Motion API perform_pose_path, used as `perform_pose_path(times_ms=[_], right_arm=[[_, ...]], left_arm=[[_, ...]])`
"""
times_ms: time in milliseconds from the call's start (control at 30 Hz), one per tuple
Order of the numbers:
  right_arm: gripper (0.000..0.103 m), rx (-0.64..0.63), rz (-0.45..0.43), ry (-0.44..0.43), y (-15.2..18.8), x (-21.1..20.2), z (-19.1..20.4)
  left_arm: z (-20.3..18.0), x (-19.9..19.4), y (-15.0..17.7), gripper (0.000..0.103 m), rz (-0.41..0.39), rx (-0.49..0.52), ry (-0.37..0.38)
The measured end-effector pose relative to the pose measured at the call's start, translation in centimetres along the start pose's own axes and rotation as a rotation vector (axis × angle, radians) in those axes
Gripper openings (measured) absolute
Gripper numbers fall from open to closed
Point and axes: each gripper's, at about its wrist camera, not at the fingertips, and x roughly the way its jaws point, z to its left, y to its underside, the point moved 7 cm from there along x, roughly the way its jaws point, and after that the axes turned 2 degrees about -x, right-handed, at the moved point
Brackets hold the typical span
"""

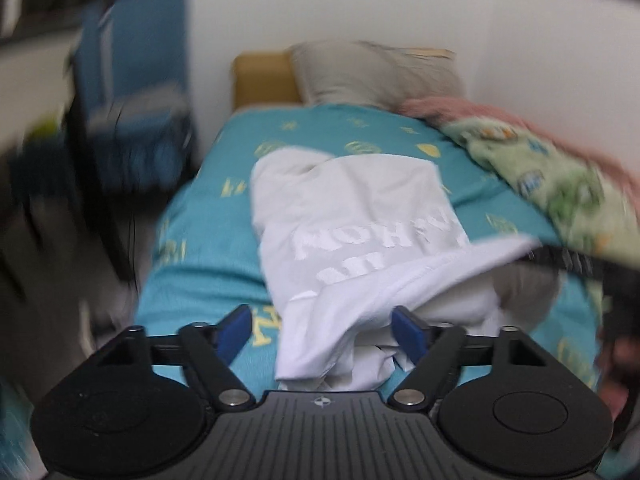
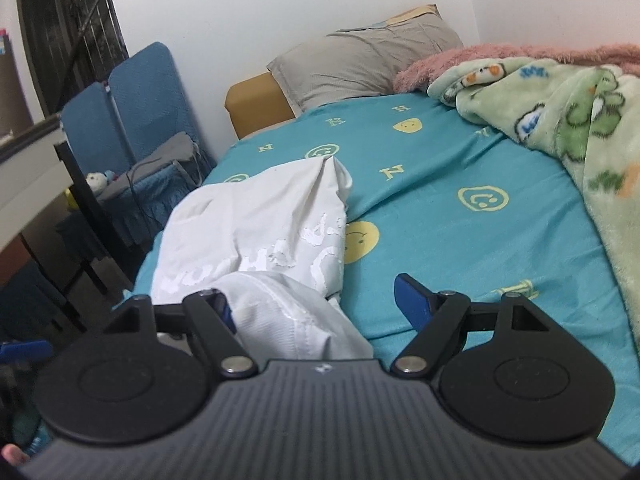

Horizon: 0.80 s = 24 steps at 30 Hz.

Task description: Fold clothes

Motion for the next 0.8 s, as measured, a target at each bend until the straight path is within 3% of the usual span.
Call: perform_pose_path(times_ms=[100,200,267,467,667,733,800], right_arm=[[0.078,0.019,-0.002,-0.014,-0.1,-0.2,0.0],[0.078,0.042,0.000,-0.021,-0.1,-0.3,-0.2],[0.078,0.062,0.005,-0.030,0.0,-0.2,-0.3],[0.078,0.080,-0.007,-0.023,-0.1,-0.6,-0.4],[0.078,0.082,-0.064,0.054,-0.9,-1.5,-1.3],[0.079,0.088,-0.097,0.083,-1.3,-2.1,-1.7],[0.079,0.101,-0.137,0.091,-1.8,-2.9,-2.0]], left_arm=[[-2.4,0.4,0.6,0.082,-0.010,0.130,0.007],[-3.6,1.6,1.0,0.082,-0.030,0.201,-0.040],[-4.3,2.5,0.7,0.083,-0.088,0.237,-0.065],[-4.9,5.4,0.8,0.083,-0.135,0.315,-0.239],[-0.5,3.2,-1.1,0.083,-0.201,0.100,-0.394],[1.2,1.4,-1.9,0.084,-0.247,-0.008,-0.396],[1.6,-0.9,-2.8,0.086,-0.317,-0.053,-0.399]])
